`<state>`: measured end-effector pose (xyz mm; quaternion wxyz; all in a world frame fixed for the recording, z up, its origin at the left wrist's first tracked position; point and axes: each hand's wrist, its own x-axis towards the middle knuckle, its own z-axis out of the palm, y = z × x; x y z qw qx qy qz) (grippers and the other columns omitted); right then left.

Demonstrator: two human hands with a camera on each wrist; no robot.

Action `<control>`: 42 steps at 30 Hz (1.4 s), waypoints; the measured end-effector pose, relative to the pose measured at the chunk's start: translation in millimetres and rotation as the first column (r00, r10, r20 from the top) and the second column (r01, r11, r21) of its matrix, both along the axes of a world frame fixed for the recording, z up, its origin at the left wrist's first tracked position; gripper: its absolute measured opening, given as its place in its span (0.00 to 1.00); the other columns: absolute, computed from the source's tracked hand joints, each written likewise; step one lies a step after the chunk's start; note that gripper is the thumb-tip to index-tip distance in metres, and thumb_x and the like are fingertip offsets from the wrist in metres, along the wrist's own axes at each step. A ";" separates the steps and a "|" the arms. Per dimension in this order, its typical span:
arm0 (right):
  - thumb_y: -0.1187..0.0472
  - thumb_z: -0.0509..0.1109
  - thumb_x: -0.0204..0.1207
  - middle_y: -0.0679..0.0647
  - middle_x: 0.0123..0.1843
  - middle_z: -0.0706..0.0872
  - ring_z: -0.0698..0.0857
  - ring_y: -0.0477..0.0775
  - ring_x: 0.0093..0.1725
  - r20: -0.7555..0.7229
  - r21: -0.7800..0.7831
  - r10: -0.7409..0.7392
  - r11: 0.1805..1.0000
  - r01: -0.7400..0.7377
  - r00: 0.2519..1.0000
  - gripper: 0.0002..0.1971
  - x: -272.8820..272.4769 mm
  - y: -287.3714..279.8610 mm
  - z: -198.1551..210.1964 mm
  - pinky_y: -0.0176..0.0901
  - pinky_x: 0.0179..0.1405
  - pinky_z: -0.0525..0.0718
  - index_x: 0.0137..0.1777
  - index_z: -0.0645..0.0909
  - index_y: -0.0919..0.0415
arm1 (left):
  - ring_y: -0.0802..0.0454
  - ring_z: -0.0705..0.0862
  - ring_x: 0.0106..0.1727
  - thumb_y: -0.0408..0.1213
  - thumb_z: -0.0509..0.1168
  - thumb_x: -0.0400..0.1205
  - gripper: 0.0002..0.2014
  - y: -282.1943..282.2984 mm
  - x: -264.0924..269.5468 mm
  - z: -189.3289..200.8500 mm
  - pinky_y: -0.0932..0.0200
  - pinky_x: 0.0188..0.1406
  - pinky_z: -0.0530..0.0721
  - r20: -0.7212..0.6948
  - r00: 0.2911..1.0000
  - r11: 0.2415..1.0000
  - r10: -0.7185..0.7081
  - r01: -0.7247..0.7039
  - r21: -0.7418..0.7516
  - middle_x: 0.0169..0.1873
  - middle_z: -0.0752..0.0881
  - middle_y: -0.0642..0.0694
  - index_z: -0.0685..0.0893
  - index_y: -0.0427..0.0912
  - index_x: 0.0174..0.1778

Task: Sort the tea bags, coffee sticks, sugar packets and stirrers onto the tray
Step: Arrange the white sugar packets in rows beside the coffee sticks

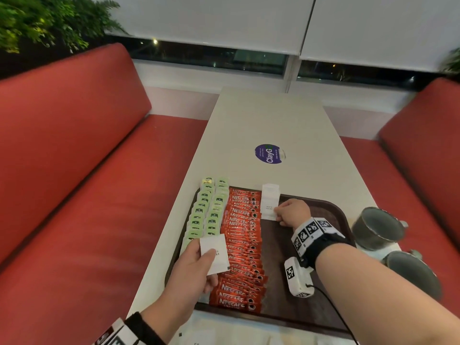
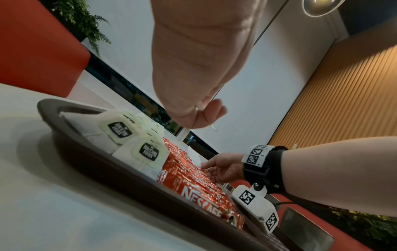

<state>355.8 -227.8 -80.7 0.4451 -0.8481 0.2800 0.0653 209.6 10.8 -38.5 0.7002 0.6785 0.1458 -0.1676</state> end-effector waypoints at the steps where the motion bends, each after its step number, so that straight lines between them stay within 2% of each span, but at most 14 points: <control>1: 0.65 0.70 0.77 0.56 0.34 0.85 0.84 0.52 0.34 0.010 0.006 -0.005 1.000 0.005 1.000 0.02 -1.9 -0.8 1.0 0.50 0.49 0.89 0.46 0.81 0.64 | 0.55 0.76 0.23 0.35 0.56 0.87 0.09 -0.5 0.6 0.2 0.63 0.18 0.70 0.003 1.000 1.000 -0.011 0.011 -0.008 0.39 0.86 0.42 0.78 0.52 0.57; 5: 0.65 0.67 0.78 0.60 0.40 0.88 0.84 0.50 0.34 0.147 0.020 0.005 1.000 -0.009 0.989 0.04 -22.4 3.3 19.0 0.49 0.45 0.88 0.45 0.83 0.63 | 0.53 0.80 0.26 0.32 0.57 0.87 0.10 -3.9 2.0 5.9 0.60 0.22 0.75 0.018 0.999 0.999 -0.028 0.029 -0.044 0.46 0.87 0.41 0.78 0.50 0.58; 8: 0.57 0.70 0.78 0.52 0.40 0.89 0.86 0.47 0.37 0.189 0.097 0.228 0.964 -0.249 0.955 0.06 -59.6 20.2 43.5 0.39 0.37 0.83 0.42 0.85 0.56 | 0.53 0.82 0.27 0.32 0.57 0.87 0.10 -8.2 3.8 9.0 0.60 0.24 0.78 0.032 0.999 0.998 -0.034 0.036 -0.056 0.49 0.87 0.41 0.78 0.50 0.59; 10: 0.54 0.73 0.76 0.49 0.38 0.90 0.86 0.45 0.37 0.170 0.222 0.386 0.882 -0.417 0.907 0.05 -87.3 34.4 55.2 0.35 0.35 0.81 0.43 0.87 0.54 | 0.53 0.83 0.29 0.33 0.58 0.87 0.10 -13.1 4.7 10.2 0.61 0.25 0.80 0.048 0.998 0.998 -0.049 0.051 -0.037 0.50 0.87 0.41 0.77 0.48 0.61; 13: 0.60 0.76 0.73 0.51 0.32 0.86 0.82 0.44 0.31 0.215 0.299 0.461 0.808 -0.508 0.861 0.03 -114.0 49.7 58.8 0.34 0.32 0.79 0.40 0.87 0.59 | 0.52 0.85 0.30 0.34 0.58 0.86 0.12 -22.3 4.0 12.5 0.61 0.26 0.80 0.062 0.996 0.998 -0.067 0.066 0.011 0.49 0.87 0.42 0.76 0.49 0.64; 17: 0.66 0.75 0.73 0.53 0.30 0.83 0.79 0.44 0.28 0.274 0.235 0.457 0.821 -0.520 0.846 0.06 -124.1 55.8 55.3 0.36 0.33 0.77 0.36 0.83 0.60 | 0.50 0.86 0.33 0.32 0.60 0.86 0.13 -29.7 -0.4 16.5 0.60 0.28 0.82 0.077 0.994 0.996 -0.084 0.082 0.020 0.50 0.87 0.46 0.76 0.51 0.63; 22: 0.71 0.71 0.76 0.49 0.25 0.82 0.79 0.41 0.23 0.259 0.344 0.212 0.891 -0.295 0.942 0.08 -105.1 38.5 59.1 0.27 0.22 0.74 0.36 0.81 0.64 | 0.48 0.88 0.36 0.35 0.64 0.83 0.09 -11.6 -5.3 22.2 0.57 0.35 0.85 0.073 0.996 0.998 -0.051 0.049 0.026 0.50 0.84 0.47 0.77 0.51 0.57; 25: 0.68 0.72 0.76 0.51 0.26 0.82 0.76 0.46 0.25 0.248 0.175 0.108 0.972 -0.154 0.963 0.10 -72.7 11.5 44.1 0.33 0.24 0.71 0.33 0.81 0.60 | 0.51 0.86 0.34 0.33 0.64 0.83 0.07 12.1 -13.7 20.4 0.60 0.32 0.82 0.085 0.996 0.997 -0.020 0.014 0.071 0.46 0.84 0.45 0.80 0.47 0.54; 28: 0.68 0.72 0.75 0.53 0.26 0.80 0.74 0.48 0.25 0.177 0.097 0.046 0.993 -0.064 0.983 0.13 -47.0 -7.2 25.4 0.37 0.23 0.69 0.30 0.79 0.59 | 0.54 0.85 0.30 0.31 0.65 0.82 0.05 38.6 -25.0 16.1 0.56 0.33 0.82 0.105 0.994 0.993 0.009 -0.022 0.118 0.44 0.84 0.43 0.83 0.45 0.51; 31: 0.69 0.72 0.75 0.56 0.26 0.80 0.73 0.49 0.24 0.089 0.081 0.017 0.996 -0.025 0.996 0.12 -28.0 -13.6 12.6 0.35 0.18 0.68 0.31 0.79 0.59 | 0.51 0.84 0.31 0.30 0.67 0.81 0.04 64.4 -38.3 11.5 0.51 0.36 0.83 0.108 0.993 0.983 0.041 -0.059 0.171 0.40 0.85 0.43 0.84 0.43 0.48; 34: 0.68 0.71 0.76 0.58 0.32 0.82 0.76 0.50 0.27 -0.023 0.091 0.039 0.995 -0.037 0.999 0.09 -14.6 -10.7 4.6 0.37 0.23 0.69 0.36 0.80 0.59 | 0.47 0.84 0.32 0.29 0.68 0.80 0.06 86.6 -53.7 4.7 0.48 0.38 0.84 0.097 0.992 0.974 0.077 -0.095 0.205 0.35 0.86 0.45 0.86 0.45 0.43; 38: 0.70 0.69 0.78 0.58 0.33 0.81 0.77 0.51 0.29 -0.065 0.117 0.063 0.992 -0.055 0.996 0.08 -1.9 -6.2 -3.8 0.40 0.26 0.73 0.38 0.78 0.62 | 0.51 0.85 0.30 0.27 0.68 0.80 0.04 104.6 -76.5 -1.1 0.56 0.32 0.84 0.091 0.989 0.961 0.113 -0.132 0.241 0.36 0.85 0.41 0.84 0.40 0.45; 40: 0.69 0.67 0.79 0.55 0.33 0.80 0.79 0.51 0.30 -0.057 0.069 0.099 0.993 -0.095 0.993 0.02 -0.2 -4.5 -6.8 0.41 0.31 0.79 0.46 0.80 0.64 | 0.54 0.84 0.29 0.26 0.67 0.80 0.04 109.7 -85.9 -4.2 0.60 0.30 0.83 0.084 0.992 0.955 0.096 -0.116 0.273 0.35 0.84 0.41 0.84 0.38 0.46; 42: 0.70 0.65 0.79 0.55 0.35 0.81 0.84 0.53 0.35 -0.046 0.078 0.090 0.993 -0.086 0.995 0.09 -2.5 -1.9 -3.1 0.40 0.35 0.82 0.59 0.80 0.66 | 0.55 0.85 0.31 0.27 0.67 0.80 0.04 114.4 -92.8 -7.5 0.59 0.32 0.84 0.067 0.996 0.944 0.066 -0.085 0.319 0.36 0.85 0.43 0.84 0.40 0.46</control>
